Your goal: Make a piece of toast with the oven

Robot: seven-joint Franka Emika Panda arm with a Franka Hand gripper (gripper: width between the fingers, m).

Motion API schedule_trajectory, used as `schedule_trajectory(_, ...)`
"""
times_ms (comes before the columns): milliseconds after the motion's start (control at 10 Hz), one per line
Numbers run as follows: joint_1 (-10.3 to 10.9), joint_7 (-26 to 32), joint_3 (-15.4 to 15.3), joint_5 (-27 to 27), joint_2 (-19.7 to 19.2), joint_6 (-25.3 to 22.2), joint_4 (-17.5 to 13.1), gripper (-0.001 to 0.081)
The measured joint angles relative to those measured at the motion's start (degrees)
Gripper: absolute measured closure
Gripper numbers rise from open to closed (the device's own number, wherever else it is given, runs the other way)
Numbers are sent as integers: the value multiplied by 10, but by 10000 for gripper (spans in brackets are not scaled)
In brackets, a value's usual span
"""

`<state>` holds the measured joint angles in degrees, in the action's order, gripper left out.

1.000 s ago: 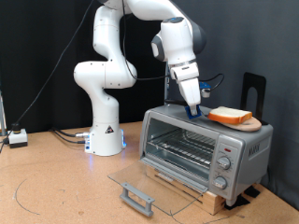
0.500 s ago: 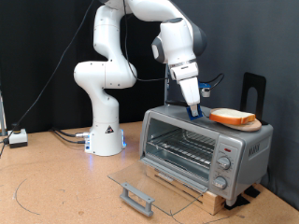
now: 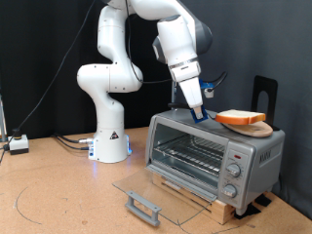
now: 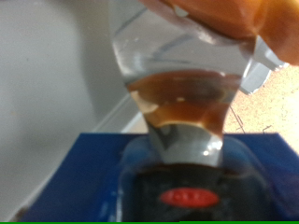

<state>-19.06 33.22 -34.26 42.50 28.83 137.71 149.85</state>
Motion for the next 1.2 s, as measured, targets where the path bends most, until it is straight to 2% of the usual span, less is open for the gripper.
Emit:
schedule_trajectory(200, 0, 23, 25, -4, 2, -27, -7, 411)
schedule_trajectory(400, 1, 38, 28, 3, 2, -25, -3, 411)
schedule_trajectory(600, -1, 105, 75, 7, 4, -44, 0, 411)
schedule_trajectory(700, -7, 131, 98, -1, 4, -62, 1, 411)
schedule_trajectory(900, -32, 154, 131, -53, 4, -112, -1, 411)
schedule_trajectory(1200, -65, 205, 173, -90, 4, -132, 1, 411)
